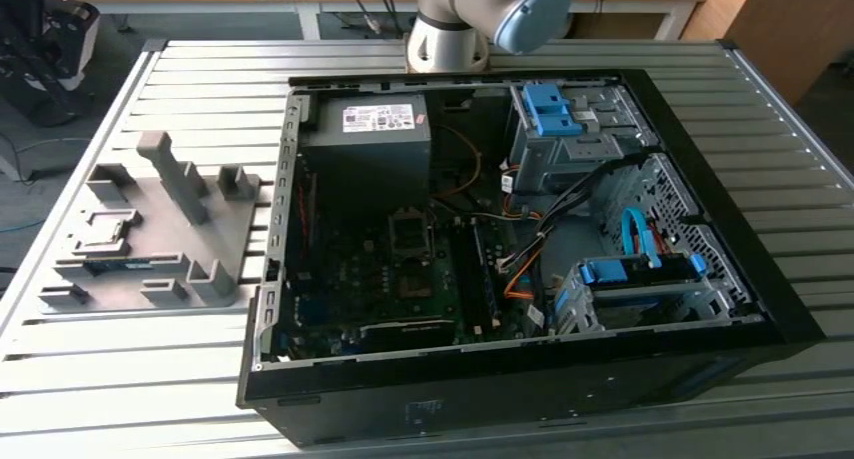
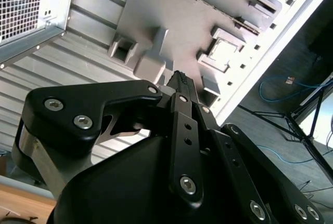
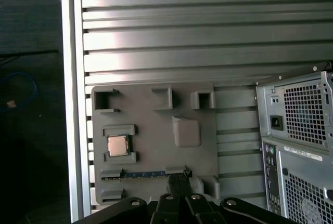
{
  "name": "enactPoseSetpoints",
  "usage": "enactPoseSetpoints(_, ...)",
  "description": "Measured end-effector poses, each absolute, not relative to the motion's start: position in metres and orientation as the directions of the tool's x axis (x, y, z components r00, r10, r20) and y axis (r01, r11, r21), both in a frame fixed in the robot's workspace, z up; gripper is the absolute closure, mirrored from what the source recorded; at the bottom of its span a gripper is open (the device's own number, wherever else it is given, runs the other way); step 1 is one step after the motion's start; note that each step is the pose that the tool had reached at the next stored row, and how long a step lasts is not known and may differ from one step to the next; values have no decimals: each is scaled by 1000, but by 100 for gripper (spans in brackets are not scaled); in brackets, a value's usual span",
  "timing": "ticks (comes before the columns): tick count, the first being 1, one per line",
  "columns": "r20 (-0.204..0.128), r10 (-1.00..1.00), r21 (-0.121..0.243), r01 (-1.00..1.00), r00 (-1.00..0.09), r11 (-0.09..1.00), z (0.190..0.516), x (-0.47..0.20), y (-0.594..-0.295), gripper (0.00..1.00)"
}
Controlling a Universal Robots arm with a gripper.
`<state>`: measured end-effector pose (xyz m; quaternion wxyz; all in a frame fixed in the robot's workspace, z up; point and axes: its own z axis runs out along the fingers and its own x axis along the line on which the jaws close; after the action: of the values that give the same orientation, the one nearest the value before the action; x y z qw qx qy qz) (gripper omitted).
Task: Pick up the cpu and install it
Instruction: 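Reach for the cpu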
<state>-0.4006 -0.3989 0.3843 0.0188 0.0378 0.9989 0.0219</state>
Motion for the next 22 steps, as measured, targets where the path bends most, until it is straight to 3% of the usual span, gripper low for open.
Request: enactPoseSetpoints(22,-36,76,45,75,-996,996,383,-424,-399,90)
